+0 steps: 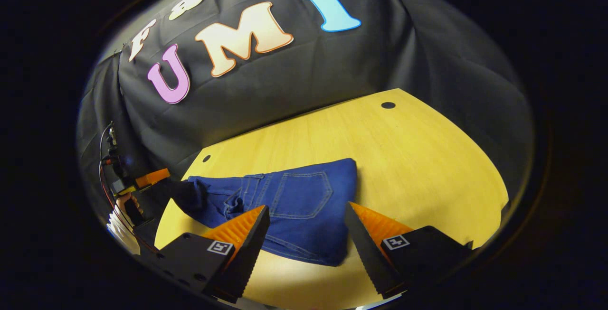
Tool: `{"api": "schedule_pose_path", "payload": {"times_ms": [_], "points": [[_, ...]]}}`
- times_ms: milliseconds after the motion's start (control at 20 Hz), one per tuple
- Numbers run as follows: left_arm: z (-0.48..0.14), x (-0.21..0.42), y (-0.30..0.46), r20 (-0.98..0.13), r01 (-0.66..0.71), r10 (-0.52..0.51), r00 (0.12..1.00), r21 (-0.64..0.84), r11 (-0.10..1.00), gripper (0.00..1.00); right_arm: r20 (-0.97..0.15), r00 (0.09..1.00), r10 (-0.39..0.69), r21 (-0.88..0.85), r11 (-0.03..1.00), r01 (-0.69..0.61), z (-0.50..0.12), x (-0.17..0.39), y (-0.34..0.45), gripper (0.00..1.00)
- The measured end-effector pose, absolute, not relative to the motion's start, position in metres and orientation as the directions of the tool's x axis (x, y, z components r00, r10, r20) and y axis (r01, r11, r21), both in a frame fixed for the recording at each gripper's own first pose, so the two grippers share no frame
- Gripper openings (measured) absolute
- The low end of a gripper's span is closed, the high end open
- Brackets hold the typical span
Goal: Grasp the waist and the cuffs of the jeans and fold them to make the two legs overlap; first hold the waist and fold one-third of the jeans toward the cuffs, then hold the cuffs and fold the remaining one-third in the same direction to finish folding.
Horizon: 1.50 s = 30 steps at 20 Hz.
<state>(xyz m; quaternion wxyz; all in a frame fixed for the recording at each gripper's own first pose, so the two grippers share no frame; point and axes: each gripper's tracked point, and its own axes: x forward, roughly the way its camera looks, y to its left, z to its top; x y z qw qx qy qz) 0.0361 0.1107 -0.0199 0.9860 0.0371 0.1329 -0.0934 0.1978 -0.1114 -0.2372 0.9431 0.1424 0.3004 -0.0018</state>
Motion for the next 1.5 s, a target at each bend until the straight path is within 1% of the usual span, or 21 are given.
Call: {"api": "schedule_pose_path", "payload": {"times_ms": [50,100,200,250,300,350,450,500,700,900,1000,1100,1150,1250,1350,1400,1450,1500], "points": [[-0.024,0.037,0.124,-0.281,0.189,-0.163,0.946,0.069,0.980,0.08,-0.569,0.818,0.083,0.269,0.959,0.090,-0.240,0.199,-0.103,0.98],[-0.029,0.038,0.134,-0.296,0.192,-0.160,0.942,0.081,0.978,0.22,-0.573,0.816,0.082,0.268,0.959,0.092,-0.242,0.201,-0.095,0.98],[-0.044,0.039,0.153,-0.330,0.192,-0.146,0.933,0.111,0.975,0.69,-0.579,0.812,0.080,0.264,0.960,0.094,-0.246,0.203,-0.080,0.98],[-0.055,0.044,0.165,-0.346,0.181,-0.125,0.930,0.135,0.974,0.75,-0.584,0.808,0.078,0.259,0.961,0.094,-0.248,0.202,-0.074,0.98],[-0.064,0.050,0.177,-0.358,0.169,-0.106,0.928,0.150,0.974,0.72,-0.588,0.805,0.073,0.250,0.964,0.095,-0.250,0.201,-0.070,0.98],[-0.074,0.054,0.185,-0.377,0.164,-0.098,0.921,0.148,0.975,0.75,-0.593,0.802,0.066,0.239,0.966,0.097,-0.252,0.199,-0.066,0.98],[-0.087,0.062,0.191,-0.394,0.173,-0.117,0.912,0.110,0.979,0.75,-0.601,0.798,0.049,0.222,0.969,0.108,-0.253,0.196,-0.063,1.00],[-0.089,0.066,0.193,-0.396,0.182,-0.129,0.909,0.098,0.979,0.76,-0.604,0.796,0.040,0.215,0.970,0.115,-0.254,0.195,-0.063,0.98],[-0.103,0.090,0.198,-0.410,0.203,-0.127,0.903,0.149,0.968,0.76,-0.616,0.788,0.005,0.192,0.971,0.144,-0.257,0.188,-0.063,0.98],[-0.119,0.105,0.197,-0.425,0.203,-0.125,0.897,0.145,0.968,0.76,-0.625,0.781,-0.008,0.179,0.972,0.153,-0.260,0.182,-0.061,0.98],[-0.130,0.110,0.206,-0.446,0.169,-0.083,0.891,0.156,0.973,0.46,-0.628,0.778,-0.013,0.168,0.974,0.152,-0.261,0.180,-0.062,0.98],[-0.137,0.110,0.204,-0.467,0.144,-0.067,0.882,0.131,0.981,0.16,-0.628,0.778,-0.013,0.167,0.974,0.152,-0.260,0.179,-0.064,0.98],[-0.136,0.108,0.204,-0.461,0.143,-0.065,0.885,0.135,0.981,0.04,-0.628,0.778,-0.014,0.167,0.974,0.152,-0.261,0.178,-0.064,0.98],[-0.124,0.105,0.195,-0.433,0.161,-0.088,0.897,0.134,0.978,0.01,-0.625,0.781,-0.011,0.170,0.974,0.150,-0.260,0.178,-0.065,0.98],[-0.108,0.101,0.185,-0.403,0.182,-0.112,0.909,0.142,0.973,0.01,-0.623,0.782,-0.006,0.173,0.974,0.145,-0.260,0.177,-0.068,0.98],[-0.100,0.099,0.179,-0.389,0.192,-0.122,0.913,0.147,0.970,0.01,-0.622,0.783,0.000,0.177,0.974,0.141,-0.259,0.176,-0.070,1.00],[-0.091,0.094,0.170,-0.379,0.206,-0.138,0.915,0.145,0.968,0.00,-0.620,0.784,0.007,0.184,0.974,0.136,-0.259,0.176,-0.072,0.98],[-0.083,0.090,0.157,-0.374,0.228,-0.163,0.913,0.135,0.964,0.00,-0.617,0.787,0.016,0.192,0.973,0.130,-0.257,0.177,-0.075,0.92]]}}
